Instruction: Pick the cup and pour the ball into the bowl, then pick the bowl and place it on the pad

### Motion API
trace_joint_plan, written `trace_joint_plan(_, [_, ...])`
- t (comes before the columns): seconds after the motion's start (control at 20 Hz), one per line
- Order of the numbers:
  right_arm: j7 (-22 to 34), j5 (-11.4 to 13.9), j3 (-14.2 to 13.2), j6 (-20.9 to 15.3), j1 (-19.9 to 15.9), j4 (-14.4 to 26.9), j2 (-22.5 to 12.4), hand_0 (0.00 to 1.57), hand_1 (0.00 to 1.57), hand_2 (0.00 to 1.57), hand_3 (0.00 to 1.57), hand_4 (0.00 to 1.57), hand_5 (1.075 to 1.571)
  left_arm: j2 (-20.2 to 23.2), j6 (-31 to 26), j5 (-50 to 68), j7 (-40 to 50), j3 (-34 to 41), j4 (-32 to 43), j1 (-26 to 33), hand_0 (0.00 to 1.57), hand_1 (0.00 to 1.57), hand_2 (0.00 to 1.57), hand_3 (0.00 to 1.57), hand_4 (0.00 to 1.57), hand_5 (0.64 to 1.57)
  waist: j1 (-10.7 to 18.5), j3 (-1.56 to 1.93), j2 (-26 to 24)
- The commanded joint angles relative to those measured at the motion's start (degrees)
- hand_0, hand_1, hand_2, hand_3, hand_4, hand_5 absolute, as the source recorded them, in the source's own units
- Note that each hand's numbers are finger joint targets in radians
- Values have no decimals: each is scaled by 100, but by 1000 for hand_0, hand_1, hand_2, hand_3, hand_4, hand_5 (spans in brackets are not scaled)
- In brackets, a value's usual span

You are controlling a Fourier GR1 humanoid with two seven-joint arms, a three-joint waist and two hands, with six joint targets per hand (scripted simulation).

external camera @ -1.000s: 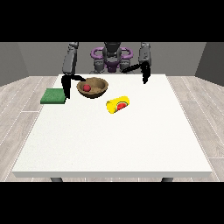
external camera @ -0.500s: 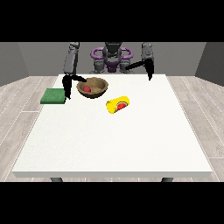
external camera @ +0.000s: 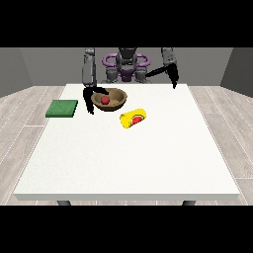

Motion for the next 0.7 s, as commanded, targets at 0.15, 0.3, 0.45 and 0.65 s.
trace_joint_plan(0.15, [527, 544, 197, -902, 163, 496, -191, 1571, 1571, 1571, 1571, 1045, 1553, 138, -190, 135, -21, 72, -157, -206, 0, 0, 0, 0, 0, 1568, 255, 40, 380])
trace_joint_plan(0.3, [641, 644, 280, -979, 328, 452, -256, 1571, 1571, 1571, 1571, 1042, 1549, 130, -124, 76, -21, 43, -171, 27, 0, 0, 0, 0, 0, 1569, 180, 41, 24])
trace_joint_plan(0.45, [1330, 752, 399, -1301, -175, 280, -326, 1571, 1571, 1571, 1571, 1025, 1554, 190, -177, 243, -11, 242, 36, -4, 0, 0, 0, 0, 0, 1570, 7, 40, -116])
trace_joint_plan(0.65, [1769, 844, 554, -1347, -223, 139, -360, 1571, 1571, 1571, 1571, 1020, 1552, 233, -80, 210, -241, 272, 91, 602, 0, 0, 0, 0, 0, 1570, -222, 45, -506])
